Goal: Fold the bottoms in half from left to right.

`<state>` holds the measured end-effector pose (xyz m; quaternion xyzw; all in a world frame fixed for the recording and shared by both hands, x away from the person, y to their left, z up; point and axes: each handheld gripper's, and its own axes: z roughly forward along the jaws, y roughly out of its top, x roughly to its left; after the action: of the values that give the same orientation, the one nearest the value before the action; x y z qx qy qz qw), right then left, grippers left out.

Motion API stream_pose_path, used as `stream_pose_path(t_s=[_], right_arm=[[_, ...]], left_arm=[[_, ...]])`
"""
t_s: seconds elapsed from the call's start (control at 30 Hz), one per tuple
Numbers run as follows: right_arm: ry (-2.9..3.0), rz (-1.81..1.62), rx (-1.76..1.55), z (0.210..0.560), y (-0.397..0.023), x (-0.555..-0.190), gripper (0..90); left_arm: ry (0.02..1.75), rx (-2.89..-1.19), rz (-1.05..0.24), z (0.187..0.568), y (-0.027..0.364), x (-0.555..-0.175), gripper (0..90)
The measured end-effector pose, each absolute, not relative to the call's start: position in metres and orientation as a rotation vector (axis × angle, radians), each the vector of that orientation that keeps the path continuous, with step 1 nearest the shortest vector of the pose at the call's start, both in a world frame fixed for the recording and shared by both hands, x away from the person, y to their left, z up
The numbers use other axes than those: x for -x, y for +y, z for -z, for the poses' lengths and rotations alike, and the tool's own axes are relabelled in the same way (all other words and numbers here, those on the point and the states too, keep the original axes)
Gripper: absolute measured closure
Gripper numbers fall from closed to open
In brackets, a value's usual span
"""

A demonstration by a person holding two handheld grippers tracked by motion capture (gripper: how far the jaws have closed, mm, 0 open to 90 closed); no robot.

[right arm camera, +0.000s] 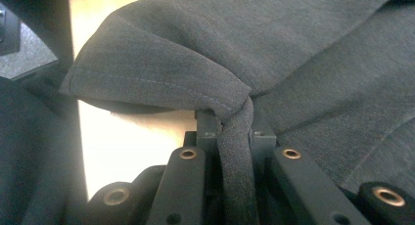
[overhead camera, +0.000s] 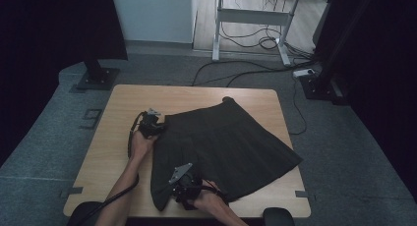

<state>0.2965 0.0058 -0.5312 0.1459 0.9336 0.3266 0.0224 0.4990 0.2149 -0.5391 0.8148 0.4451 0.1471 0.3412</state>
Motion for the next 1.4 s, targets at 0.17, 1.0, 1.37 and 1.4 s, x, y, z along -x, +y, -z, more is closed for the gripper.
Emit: stream_pose_path(t_s=[0.17,1.0,1.37,1.4], right_arm=[[2.921,-1.012,-0.386,0.531,0.028,-0.290,80.8],[2.945,-1.072,-0.157,0.518,0.097,-0.262,82.6],[2.797,-1.184,-0.235,0.472,0.043,-0.270,83.0],[2.788,-1.185,-0.247,0.470,0.038,-0.271,83.0]], left_arm=[[1.154,-2.142,-0.401,0.538,0.229,-0.489,81.9],[1.280,-2.129,-0.499,0.524,0.320,-0.447,86.3],[1.162,-2.036,-0.550,0.465,0.293,-0.459,86.6],[1.145,-2.029,-0.553,0.458,0.287,-0.462,86.6]])
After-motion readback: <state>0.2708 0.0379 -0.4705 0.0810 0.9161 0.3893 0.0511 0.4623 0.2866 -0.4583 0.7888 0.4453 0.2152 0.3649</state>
